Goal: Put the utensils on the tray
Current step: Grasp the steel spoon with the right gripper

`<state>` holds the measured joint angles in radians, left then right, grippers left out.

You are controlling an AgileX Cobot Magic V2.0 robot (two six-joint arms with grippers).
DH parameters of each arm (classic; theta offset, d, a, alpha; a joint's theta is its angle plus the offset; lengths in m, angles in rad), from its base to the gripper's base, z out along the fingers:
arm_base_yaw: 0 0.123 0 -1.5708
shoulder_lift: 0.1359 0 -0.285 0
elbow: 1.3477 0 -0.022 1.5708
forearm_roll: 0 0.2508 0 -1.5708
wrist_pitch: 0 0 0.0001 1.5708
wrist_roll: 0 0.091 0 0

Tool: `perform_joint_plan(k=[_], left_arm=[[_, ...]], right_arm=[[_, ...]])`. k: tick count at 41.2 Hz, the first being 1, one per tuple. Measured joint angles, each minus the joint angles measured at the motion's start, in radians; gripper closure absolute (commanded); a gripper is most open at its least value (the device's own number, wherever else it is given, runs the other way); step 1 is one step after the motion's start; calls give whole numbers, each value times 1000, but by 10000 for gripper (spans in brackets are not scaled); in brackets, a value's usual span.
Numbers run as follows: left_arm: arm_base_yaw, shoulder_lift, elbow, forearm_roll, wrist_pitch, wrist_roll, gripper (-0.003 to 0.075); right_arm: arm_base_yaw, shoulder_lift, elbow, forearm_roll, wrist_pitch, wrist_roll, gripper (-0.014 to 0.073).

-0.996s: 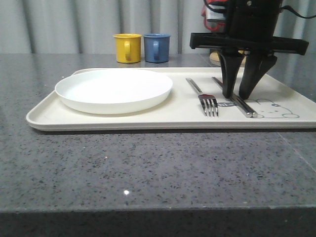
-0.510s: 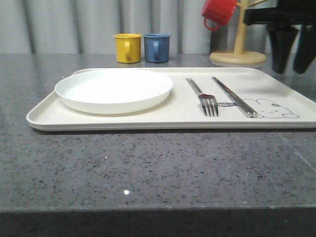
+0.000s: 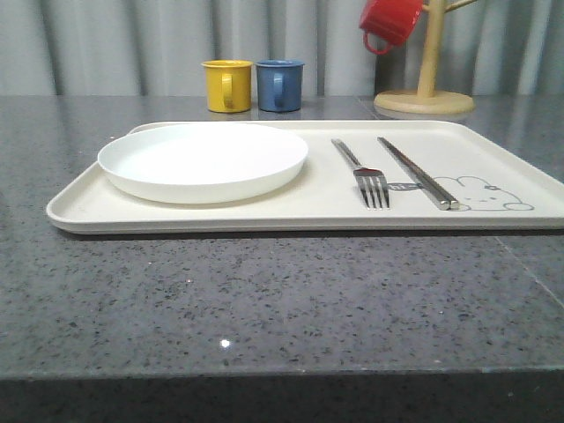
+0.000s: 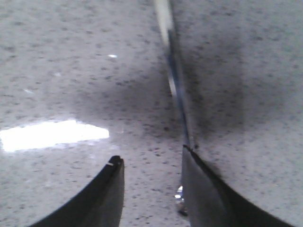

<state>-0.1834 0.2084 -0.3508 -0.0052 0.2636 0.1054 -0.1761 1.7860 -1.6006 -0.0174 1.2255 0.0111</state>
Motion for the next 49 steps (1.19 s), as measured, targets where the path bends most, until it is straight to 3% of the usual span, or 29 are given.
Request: perform_joint_plan(k=[26, 40, 49], left_arm=[[0, 0, 0, 0, 0, 0, 733], [0, 0, 0, 0, 0, 0, 733], [0, 0, 0, 0, 0, 0, 733]], right_arm=[[-21, 108, 0, -29, -19, -23, 278], [-21, 108, 0, -38, -21, -26, 605], [-21, 108, 0, -68, -21, -26, 619]])
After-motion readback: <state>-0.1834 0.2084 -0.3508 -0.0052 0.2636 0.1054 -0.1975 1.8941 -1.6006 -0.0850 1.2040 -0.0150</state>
